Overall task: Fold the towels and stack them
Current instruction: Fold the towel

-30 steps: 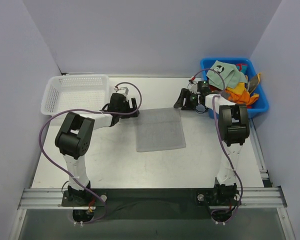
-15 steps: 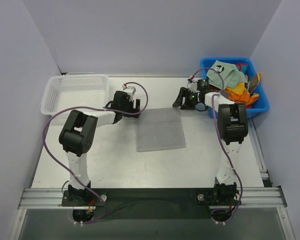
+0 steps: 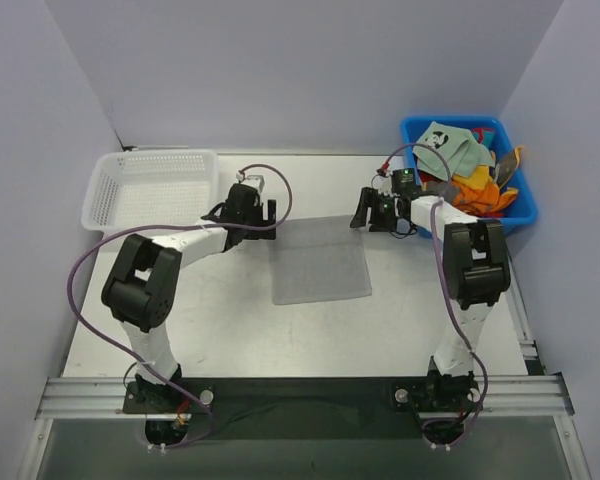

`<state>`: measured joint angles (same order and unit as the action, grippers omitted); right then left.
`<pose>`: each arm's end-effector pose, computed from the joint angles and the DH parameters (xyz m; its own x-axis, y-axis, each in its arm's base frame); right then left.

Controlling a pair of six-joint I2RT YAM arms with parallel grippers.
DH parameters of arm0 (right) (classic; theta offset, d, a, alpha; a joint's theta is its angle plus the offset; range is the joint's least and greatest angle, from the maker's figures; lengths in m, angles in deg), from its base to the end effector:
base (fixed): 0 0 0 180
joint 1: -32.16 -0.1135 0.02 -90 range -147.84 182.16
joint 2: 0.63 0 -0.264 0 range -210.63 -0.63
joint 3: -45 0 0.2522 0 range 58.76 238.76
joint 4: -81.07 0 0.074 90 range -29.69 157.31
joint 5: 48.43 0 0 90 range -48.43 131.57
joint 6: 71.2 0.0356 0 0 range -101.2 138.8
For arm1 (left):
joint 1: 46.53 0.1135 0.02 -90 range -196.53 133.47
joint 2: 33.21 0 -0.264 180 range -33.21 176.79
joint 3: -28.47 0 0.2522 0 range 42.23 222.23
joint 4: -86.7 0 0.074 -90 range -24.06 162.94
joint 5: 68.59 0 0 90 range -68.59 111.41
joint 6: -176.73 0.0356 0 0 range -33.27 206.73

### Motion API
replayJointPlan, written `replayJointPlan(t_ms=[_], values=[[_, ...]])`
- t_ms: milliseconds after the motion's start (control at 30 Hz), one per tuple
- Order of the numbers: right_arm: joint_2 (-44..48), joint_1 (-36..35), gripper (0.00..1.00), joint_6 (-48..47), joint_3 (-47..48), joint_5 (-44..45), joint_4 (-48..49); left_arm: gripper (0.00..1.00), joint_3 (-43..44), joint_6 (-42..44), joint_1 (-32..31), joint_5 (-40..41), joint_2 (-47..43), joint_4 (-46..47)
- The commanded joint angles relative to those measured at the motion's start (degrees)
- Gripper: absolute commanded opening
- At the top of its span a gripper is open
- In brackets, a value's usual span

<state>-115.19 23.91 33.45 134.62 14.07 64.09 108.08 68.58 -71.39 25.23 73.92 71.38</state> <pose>0.4301 0.0790 0.1767 -0.7579 0.1168 -0.6419 -0.2849 0.8258 0.4866 0.3655 -0.1667 0.1748 -0.7031 -0.0168 -0.7109 0.1643 0.9688 -0.1854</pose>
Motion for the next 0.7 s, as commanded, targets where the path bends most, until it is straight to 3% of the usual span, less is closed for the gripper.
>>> replayJointPlan(t_ms=[0, 67, 100, 200, 467, 667], values=[[10.05, -3.51, 0.61, -1.03, -3.95, 8.69, -1.61, 0.89, 0.34, -5.40, -5.27, 8.65, -8.86, -4.40], [12.60, -5.63, 0.55, -0.94, -7.11, 9.31, -2.05, 0.86, 0.25, -5.40, -10.61, 11.82, -10.27, -7.56], [13.04, -7.81, 0.43, -0.77, -8.08, 9.84, -3.44, 0.84, -0.27, -5.92, -12.12, 12.61, -10.54, -8.45], [13.49, -10.20, 0.25, 1.60, -12.91, 9.75, -4.25, 0.73, -3.16, -9.26, -15.74, 11.39, -9.93, -9.95], [16.03, -14.86, 0.22, 5.12, -22.32, 9.67, -10.11, 0.66, -7.65, -14.62, -21.63, 4.63, -8.52, -15.83], [22.87, -18.46, 0.23, 6.26, -29.97, 5.37, -15.31, 0.66, -17.22, -21.13, -25.67, -1.26, -14.66, -19.35]])
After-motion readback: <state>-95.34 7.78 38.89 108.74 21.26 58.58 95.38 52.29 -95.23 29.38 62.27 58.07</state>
